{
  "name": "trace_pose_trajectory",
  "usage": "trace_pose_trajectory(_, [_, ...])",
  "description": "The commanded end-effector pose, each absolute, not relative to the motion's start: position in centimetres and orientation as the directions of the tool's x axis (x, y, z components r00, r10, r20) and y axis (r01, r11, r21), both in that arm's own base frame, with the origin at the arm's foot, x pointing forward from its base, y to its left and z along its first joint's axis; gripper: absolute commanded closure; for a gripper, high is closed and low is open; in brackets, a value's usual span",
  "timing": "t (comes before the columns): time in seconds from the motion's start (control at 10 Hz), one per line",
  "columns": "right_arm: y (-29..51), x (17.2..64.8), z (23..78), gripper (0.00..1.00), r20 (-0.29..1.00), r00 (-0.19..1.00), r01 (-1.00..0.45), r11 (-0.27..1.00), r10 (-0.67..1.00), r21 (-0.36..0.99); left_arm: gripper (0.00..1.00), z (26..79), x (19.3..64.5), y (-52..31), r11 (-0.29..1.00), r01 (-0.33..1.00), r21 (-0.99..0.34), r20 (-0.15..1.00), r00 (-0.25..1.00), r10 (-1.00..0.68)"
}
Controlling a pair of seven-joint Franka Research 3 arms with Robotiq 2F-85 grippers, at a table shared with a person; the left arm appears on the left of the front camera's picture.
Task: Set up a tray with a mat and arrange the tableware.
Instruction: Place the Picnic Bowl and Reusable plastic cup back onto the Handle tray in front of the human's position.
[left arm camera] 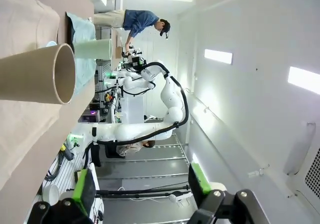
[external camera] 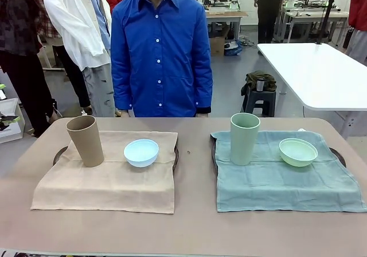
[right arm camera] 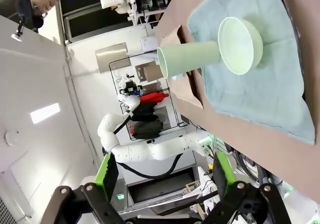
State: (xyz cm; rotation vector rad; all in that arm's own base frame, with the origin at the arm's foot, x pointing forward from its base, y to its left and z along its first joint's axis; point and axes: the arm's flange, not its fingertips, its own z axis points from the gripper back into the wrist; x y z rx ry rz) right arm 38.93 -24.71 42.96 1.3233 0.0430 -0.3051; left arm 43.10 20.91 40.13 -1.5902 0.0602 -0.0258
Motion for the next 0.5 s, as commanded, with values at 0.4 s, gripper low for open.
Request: trace_pose_trajectory(0.4, [-24.24,38.30,42.97,0.00,-0.210,0.961,0.248,0.218,-0.180,0.944,0.00,41.21,42.75,21.41,-0.005,-0.019,-1.000,-0.019,0.999,-0.039])
